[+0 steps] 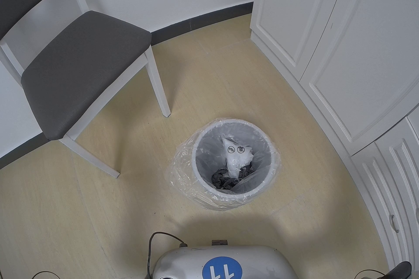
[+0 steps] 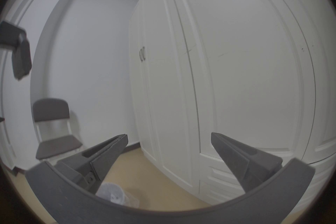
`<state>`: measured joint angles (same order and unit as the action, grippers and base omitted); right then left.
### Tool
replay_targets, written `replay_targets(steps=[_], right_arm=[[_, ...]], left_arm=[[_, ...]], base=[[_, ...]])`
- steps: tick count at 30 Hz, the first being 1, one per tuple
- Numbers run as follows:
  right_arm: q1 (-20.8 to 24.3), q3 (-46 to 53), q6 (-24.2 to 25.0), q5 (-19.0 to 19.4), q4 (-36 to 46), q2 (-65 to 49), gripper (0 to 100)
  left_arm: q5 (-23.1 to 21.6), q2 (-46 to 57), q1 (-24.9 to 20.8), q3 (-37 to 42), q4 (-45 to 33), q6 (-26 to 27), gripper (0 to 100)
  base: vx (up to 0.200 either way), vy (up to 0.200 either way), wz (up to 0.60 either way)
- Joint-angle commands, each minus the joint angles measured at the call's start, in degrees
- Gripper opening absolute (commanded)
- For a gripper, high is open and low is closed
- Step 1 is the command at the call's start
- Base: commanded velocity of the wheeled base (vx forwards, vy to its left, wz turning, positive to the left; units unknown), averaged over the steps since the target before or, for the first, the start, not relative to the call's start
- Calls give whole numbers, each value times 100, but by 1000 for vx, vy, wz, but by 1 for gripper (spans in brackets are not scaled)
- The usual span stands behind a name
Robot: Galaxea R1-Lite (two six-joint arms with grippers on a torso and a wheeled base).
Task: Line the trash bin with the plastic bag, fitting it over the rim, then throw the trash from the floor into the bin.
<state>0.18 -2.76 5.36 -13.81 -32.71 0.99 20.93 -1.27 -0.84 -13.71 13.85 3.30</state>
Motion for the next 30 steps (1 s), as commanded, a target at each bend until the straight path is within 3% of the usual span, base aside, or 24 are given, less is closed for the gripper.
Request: replay_targets(steps=[1,5,7,13,17,21,24,27,30], right_arm=[[-1,276,-405,160,89,-99,100],[-1,276,-1011,247,801,-99,100],[-1,276,-1055,265,1100,-99,100],[-9,276,-976,265,1996,-99,100],[-9,276,-791,256,2831,-99,100],[-9,267,-405,274,2866,-99,100],[-9,267,-317,195,2866,-99,100],[-9,267,-325,-403,2875,-99,100],[-9,267,-325,-526,2875,-99,100]], left_arm=[[-160,127,23,660,162,-23,100],[-160,127,23,1240,514,21,100],[-160,127,23,1363,496,30,100],[-124,127,23,1371,294,65,100],[-116,127,23,1371,-365,74,100],[-124,127,23,1371,-919,30,100],[-133,127,23,1371,-998,21,100],[-177,127,23,1371,-989,74,100],[-195,127,23,1371,-989,65,100]], base=[[0,0,0],[0,0,0],[0,0,0],[0,0,0],[0,0,0],[0,0,0],[0,0,0],[0,0,0],[0,0,0]])
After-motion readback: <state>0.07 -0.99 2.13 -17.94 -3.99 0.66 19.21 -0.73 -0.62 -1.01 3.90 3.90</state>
